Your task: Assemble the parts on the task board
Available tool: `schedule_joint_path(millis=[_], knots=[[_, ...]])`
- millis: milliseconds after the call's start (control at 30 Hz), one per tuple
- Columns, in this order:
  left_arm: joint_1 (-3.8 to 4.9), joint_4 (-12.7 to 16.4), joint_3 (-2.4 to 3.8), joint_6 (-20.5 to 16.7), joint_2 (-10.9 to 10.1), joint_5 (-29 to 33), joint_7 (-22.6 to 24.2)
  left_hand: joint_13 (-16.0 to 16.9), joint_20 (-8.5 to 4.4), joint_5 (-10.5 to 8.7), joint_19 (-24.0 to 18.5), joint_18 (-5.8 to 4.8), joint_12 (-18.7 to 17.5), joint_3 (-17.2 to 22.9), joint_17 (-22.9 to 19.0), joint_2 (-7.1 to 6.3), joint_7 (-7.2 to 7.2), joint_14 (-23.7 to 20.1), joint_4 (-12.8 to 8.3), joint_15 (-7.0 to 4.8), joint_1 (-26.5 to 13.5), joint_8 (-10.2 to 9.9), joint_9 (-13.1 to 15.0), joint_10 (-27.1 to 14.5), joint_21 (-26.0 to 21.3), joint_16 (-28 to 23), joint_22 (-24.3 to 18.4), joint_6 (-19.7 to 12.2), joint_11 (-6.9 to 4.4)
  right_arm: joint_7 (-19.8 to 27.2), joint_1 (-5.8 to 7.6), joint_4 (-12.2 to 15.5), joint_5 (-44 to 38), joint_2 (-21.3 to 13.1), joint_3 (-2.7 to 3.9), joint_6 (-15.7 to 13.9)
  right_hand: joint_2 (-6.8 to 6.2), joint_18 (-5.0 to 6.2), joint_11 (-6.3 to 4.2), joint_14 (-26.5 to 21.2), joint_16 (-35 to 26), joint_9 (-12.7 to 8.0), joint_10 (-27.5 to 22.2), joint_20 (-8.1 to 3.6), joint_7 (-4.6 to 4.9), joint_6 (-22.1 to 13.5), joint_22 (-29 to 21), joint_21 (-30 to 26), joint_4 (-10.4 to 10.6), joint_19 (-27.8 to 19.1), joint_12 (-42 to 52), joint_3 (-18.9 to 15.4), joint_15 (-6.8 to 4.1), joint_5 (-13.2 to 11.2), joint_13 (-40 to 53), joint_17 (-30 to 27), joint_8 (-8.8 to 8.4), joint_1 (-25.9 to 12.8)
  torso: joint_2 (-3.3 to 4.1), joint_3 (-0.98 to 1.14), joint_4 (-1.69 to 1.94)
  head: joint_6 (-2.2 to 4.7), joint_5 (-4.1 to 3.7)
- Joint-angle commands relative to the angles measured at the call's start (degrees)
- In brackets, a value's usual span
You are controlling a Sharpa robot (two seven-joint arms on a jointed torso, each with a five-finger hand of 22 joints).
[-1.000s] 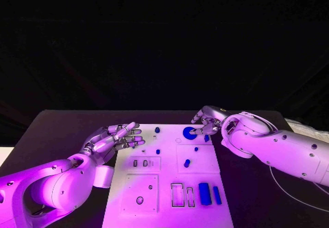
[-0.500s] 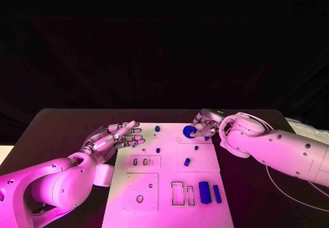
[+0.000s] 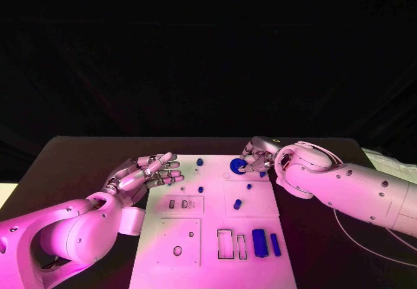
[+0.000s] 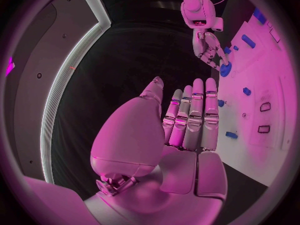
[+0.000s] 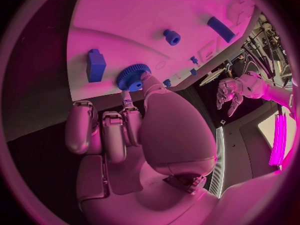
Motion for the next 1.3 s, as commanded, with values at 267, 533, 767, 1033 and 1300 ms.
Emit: schedule_joint_path(millis=[267,533,767,1033,1300], knots=[[0.06,0.1,0.05,1.6,0.1,0.1,-0.1,-0.1,0.08,-0.27,0.2,0.6,-0.4,0.1,0.1,0.21,0.25,-0.3,-0.4,0.35,0.4,-0.4,-0.1,-0.1,-0.3,-0.3,-0.1,0.0,0.33,-2.9,-0.67,0.9,-10.5,0.4,-0.16,0.8,-0.05,-0.62,-0.43,5.6,0.5,0.2,1.9,-0.18,-0.22,1.5,1.0,0.8,-0.6,0.9,1.0,-0.2,-0.07,0.0,6.2,12.8,0.56,0.3,0.01,-0.02,0.04,-0.25,-0.07],[0.06,0.0,0.05,1.6,0.1,0.1,-0.2,-0.1,0.12,-0.29,0.2,0.59,-0.6,0.0,0.2,0.21,0.34,-0.4,-0.5,0.39,0.4,-0.5,-0.1,-0.2,-0.4,-0.5,-0.1,-0.1,0.4,-3.4,-1.1,1.8,-13.3,0.6,-0.17,-0.2,1.83,-0.84,-1.14,5.7,0.8,0.6,2.6,-0.71,-0.98,3.9,2.2,1.4,-1.8,1.6,2.2,2.8,-0.71,-0.5,7.5,13.4,1.25,2.5,0.02,-0.03,0.04,-0.31,-0.19],[0.06,0.1,0.05,1.7,0.1,0.1,-0.3,-0.1,0.14,-0.3,0.2,0.59,-0.6,0.0,0.2,0.22,0.39,-0.4,-0.6,0.42,0.3,-0.5,-0.1,-0.2,-0.5,-0.5,-0.2,-0.1,0.44,-3.1,-1.28,2.8,-13.3,0.6,-0.17,-0.9,1.86,-0.97,-1.31,5.8,0.9,0.6,2.8,-0.98,-1.14,4.5,2.8,1.7,-1.8,1.9,2.6,4.2,-0.9,1.4,8.0,13.7,1.02,2.0,0.04,-0.03,0.04,-0.41,-0.15],[0.06,0.0,0.05,1.8,0.1,0.1,-0.4,-0.2,0.18,-0.29,0.2,0.58,-0.8,0.0,0.3,0.28,0.47,-0.5,-0.7,0.48,0.3,-0.6,-0.1,-0.4,-0.7,-0.7,-0.2,-0.2,0.51,-3.0,-1.35,4.3,-12.7,0.7,-0.17,-4.3,1.75,-1.05,-1.37,5.9,1.0,0.6,3.0,-1.07,-1.21,4.8,3.2,1.9,-1.5,2.2,3.0,5.3,-0.97,3.1,8.5,14.0,0.67,1.1,0.07,-0.05,0.14,-0.43,0.04],[0.06,-0.2,0.05,1.7,0.1,0.1,-0.4,-0.2,0.2,-0.39,0.2,0.58,-0.8,0.0,0.3,0.36,0.49,-0.6,-0.8,0.51,0.4,-0.6,-0.1,-0.4,-0.7,-0.7,-0.2,-0.3,0.53,-3.0,-1.24,7.0,-12.8,1.6,-0.15,-6.7,1.69,-1.1,-1.37,5.9,1.1,0.6,3.1,-1.08,-1.21,4.8,3.5,2.0,-1.4,2.3,3.0,5.5,-0.97,3.2,8.6,14.1,0.59,0.7,0.05,-0.08,0.13,-0.48,0.4]])
